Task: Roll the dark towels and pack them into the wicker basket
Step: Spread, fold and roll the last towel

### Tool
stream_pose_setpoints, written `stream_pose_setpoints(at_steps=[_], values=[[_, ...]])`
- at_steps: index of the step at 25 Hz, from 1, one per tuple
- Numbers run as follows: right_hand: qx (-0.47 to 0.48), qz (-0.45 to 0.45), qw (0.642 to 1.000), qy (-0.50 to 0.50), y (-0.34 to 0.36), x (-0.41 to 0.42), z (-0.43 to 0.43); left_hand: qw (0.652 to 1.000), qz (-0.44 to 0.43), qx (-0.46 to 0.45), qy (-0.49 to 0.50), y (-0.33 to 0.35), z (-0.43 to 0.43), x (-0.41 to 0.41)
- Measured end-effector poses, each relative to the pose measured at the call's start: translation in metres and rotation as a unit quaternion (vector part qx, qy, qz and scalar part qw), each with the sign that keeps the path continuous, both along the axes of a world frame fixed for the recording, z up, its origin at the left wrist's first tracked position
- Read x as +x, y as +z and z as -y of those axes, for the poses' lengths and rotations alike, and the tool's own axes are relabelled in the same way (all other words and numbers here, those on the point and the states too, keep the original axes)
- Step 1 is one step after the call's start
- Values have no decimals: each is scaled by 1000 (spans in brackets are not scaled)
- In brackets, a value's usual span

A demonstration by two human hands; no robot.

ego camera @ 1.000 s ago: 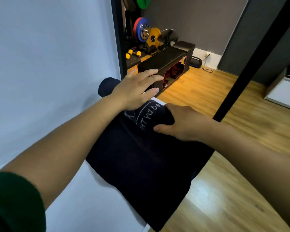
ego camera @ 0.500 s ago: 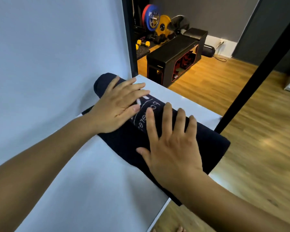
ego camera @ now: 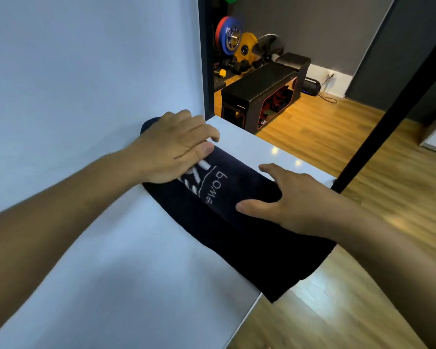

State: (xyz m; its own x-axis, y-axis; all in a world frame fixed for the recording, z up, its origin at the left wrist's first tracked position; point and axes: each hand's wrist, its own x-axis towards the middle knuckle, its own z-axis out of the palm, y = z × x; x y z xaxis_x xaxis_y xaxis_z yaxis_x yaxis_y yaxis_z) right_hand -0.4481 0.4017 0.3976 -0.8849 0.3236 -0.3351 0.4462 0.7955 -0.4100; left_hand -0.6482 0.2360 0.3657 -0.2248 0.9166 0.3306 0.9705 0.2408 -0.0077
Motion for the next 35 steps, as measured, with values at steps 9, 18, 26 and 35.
stream_pose_setpoints(at_steps=[9,18,26,35], values=[[114,-12,992,48,-18,-13,-10,991,82,-103,27,-7,-57,-34],[197,-123,949,213,-27,0,-5,944,159,-229,178,18,31,22],[268,-348,798,413,-61,-33,-18,843,361,-209,340,34,122,134],[55,-338,881,327,-93,0,31,739,426,-37,521,19,120,266]])
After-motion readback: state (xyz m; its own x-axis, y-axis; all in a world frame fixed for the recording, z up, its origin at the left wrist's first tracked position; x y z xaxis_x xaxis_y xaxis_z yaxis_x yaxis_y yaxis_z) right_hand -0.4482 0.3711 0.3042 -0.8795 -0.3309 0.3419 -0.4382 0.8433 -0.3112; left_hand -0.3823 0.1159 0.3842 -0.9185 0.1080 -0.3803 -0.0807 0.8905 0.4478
